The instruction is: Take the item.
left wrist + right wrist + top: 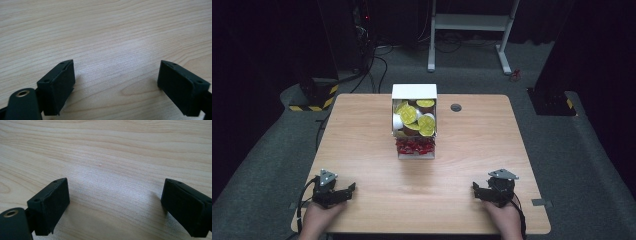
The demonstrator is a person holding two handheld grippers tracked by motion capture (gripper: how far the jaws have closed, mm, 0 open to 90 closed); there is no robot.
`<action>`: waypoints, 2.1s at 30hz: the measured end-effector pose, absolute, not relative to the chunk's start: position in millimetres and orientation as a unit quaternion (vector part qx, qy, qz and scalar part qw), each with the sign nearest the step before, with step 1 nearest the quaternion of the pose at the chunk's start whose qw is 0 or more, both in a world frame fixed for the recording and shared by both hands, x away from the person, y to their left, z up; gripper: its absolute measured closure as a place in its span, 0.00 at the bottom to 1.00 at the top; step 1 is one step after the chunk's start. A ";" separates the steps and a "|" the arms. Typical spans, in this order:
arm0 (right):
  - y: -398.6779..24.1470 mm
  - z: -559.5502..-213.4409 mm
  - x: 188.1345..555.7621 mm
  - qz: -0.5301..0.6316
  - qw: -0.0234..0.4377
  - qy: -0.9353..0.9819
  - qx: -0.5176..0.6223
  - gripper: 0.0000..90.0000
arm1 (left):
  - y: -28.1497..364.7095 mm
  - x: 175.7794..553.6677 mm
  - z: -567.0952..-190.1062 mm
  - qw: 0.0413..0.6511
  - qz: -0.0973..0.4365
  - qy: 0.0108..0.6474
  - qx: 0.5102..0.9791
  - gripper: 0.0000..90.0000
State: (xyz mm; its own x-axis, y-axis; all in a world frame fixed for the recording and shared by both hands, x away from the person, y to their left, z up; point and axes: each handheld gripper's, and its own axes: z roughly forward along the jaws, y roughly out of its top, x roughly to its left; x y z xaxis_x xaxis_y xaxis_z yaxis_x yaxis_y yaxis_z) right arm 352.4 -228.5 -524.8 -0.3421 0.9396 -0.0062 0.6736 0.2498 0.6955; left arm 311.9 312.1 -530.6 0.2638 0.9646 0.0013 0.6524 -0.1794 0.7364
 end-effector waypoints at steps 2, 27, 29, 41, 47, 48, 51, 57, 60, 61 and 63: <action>-228.8 -524.8 352.6 0.306 0.218 0.761 0.529 0.09 | 312.2 311.8 -530.6 0.319 0.244 0.554 0.729 0.16; -230.0 -525.0 354.6 0.307 0.219 0.762 0.527 0.09 | 314.1 312.6 -527.3 0.312 0.229 0.538 0.749 0.17; -230.0 -525.0 354.6 0.307 0.219 0.762 0.527 0.09 | 315.1 312.2 -526.2 0.316 0.232 0.536 0.748 0.29; -230.0 -525.0 354.1 0.307 0.218 0.763 0.526 0.09 | 321.0 309.3 -520.8 0.352 0.240 0.537 0.728 0.47; -230.2 -525.0 353.8 0.308 0.217 0.764 0.524 0.09 | 320.4 306.8 -517.2 0.371 0.247 0.534 0.718 0.50; -230.2 -525.0 353.8 0.308 0.217 0.764 0.524 0.09 | 319.7 306.7 -517.2 0.369 0.250 0.532 0.720 0.50; -230.2 -525.0 353.8 0.308 0.217 0.764 0.524 0.09 | 317.8 307.8 -517.2 0.369 0.248 0.534 0.719 0.50; -230.2 -525.0 353.8 0.308 0.217 0.764 0.524 0.09 | 306.2 309.5 -512.5 0.360 0.253 0.518 0.733 0.50; -230.2 -525.0 353.8 0.308 0.217 0.764 0.523 0.09 | 298.4 310.0 -508.0 0.361 0.257 0.511 0.737 0.49; -230.2 -525.0 353.7 0.308 0.217 0.765 0.523 0.09 | 297.1 310.4 -506.7 0.358 0.256 0.510 0.739 0.49; -230.2 -525.0 353.7 0.308 0.217 0.765 0.522 0.09 | 294.1 311.6 -503.4 0.360 0.249 0.513 0.738 0.48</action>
